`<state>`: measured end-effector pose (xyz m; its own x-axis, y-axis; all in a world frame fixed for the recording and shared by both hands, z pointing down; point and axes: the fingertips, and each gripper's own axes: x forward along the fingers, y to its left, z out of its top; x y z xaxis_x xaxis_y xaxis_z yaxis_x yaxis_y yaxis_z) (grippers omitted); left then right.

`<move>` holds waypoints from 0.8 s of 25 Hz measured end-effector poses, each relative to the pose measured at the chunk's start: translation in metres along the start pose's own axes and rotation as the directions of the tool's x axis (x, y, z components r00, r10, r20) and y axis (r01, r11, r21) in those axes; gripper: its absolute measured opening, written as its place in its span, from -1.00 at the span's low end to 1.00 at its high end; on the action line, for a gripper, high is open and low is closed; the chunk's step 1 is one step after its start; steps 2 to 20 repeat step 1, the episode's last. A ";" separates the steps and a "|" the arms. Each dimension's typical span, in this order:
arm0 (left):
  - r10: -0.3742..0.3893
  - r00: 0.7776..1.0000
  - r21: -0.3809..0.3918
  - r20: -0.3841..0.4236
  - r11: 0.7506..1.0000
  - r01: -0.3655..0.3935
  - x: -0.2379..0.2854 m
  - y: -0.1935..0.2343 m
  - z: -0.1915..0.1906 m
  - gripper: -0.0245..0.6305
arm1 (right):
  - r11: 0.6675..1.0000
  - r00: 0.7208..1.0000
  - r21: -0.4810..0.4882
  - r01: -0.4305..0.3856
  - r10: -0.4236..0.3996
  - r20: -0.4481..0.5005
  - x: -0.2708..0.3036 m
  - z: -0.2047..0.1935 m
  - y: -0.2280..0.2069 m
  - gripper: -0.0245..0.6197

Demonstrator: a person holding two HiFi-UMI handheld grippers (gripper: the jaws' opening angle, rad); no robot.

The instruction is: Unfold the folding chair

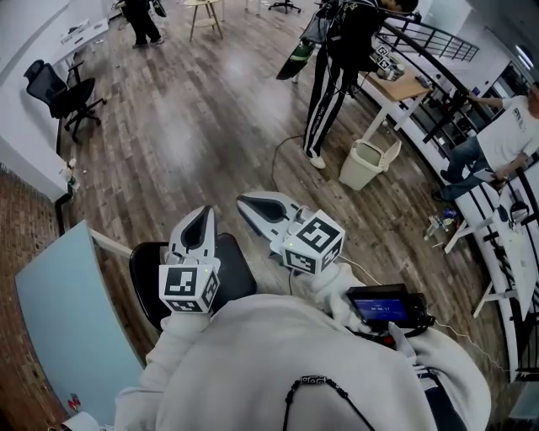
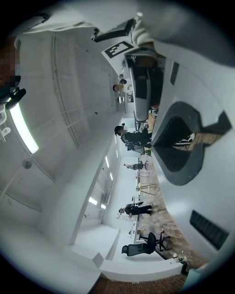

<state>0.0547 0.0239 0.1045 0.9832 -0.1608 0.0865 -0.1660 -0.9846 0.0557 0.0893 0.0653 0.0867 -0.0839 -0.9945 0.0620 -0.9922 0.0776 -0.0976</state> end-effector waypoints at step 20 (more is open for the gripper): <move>-0.003 1.000 0.001 0.002 1.000 0.003 0.000 -0.002 0.000 -0.91 | 1.000 1.000 -0.002 -0.001 0.001 0.001 0.000 0.000 0.001 -0.90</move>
